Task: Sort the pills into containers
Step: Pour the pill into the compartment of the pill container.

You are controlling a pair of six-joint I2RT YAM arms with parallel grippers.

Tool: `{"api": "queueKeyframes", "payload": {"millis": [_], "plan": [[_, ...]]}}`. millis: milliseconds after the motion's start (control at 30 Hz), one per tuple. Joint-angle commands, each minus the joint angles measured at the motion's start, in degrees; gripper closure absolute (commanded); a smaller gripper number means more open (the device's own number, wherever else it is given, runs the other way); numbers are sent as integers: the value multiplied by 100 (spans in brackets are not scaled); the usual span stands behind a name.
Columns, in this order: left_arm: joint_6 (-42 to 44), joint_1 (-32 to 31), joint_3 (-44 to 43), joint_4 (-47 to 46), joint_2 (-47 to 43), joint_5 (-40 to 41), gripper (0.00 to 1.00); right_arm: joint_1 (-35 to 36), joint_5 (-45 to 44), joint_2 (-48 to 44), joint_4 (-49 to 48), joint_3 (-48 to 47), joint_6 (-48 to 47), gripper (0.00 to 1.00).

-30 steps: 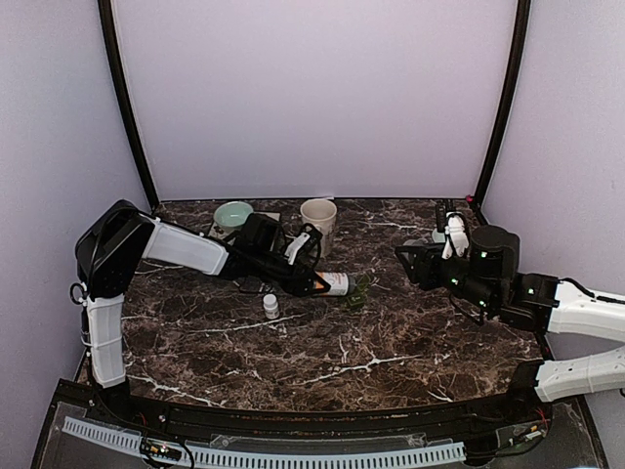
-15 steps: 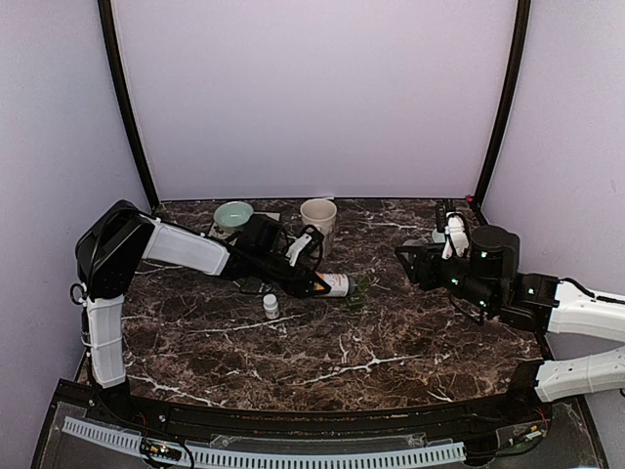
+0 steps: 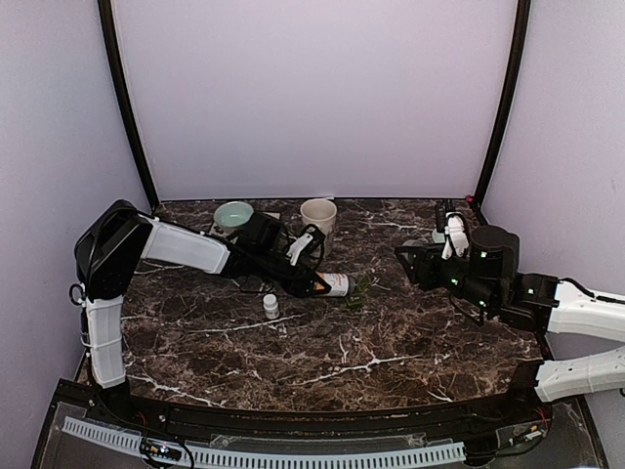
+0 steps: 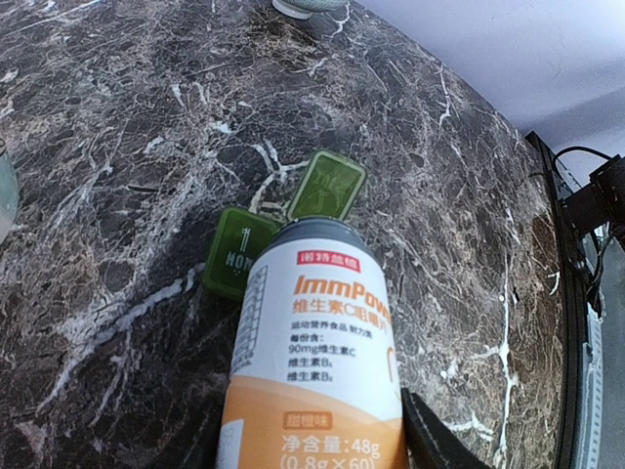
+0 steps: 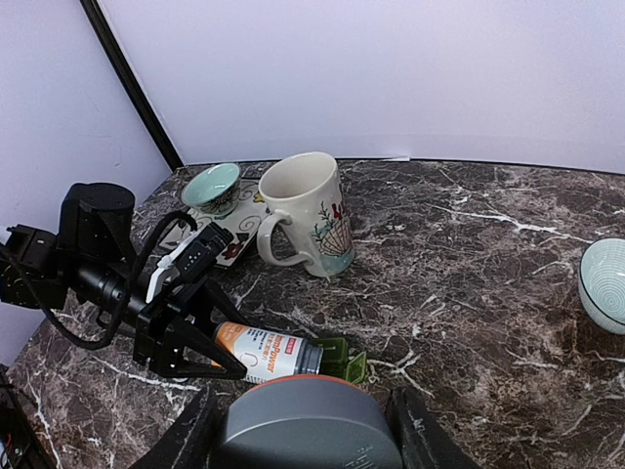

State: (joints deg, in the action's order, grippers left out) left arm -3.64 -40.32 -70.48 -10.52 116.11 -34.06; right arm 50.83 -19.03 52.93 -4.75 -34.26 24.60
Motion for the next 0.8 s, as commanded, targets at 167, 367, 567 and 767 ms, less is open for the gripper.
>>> {"api": "queueKeyframes", "payload": {"millis": [167, 367, 567, 767], "plan": [[120, -42, -121, 179, -467, 225, 100, -51, 70, -28, -293, -16, 80, 87], [122, -67, -156, 181, -493, 260, 100, -49, 77, -54, -296, -11, 89, 87], [174, -103, -265, 323, -476, 281, 100, -55, 86, -87, -283, -3, 91, 87], [225, -136, -402, 483, -517, 328, 100, -53, 100, -81, -316, -4, 89, 87]]}}
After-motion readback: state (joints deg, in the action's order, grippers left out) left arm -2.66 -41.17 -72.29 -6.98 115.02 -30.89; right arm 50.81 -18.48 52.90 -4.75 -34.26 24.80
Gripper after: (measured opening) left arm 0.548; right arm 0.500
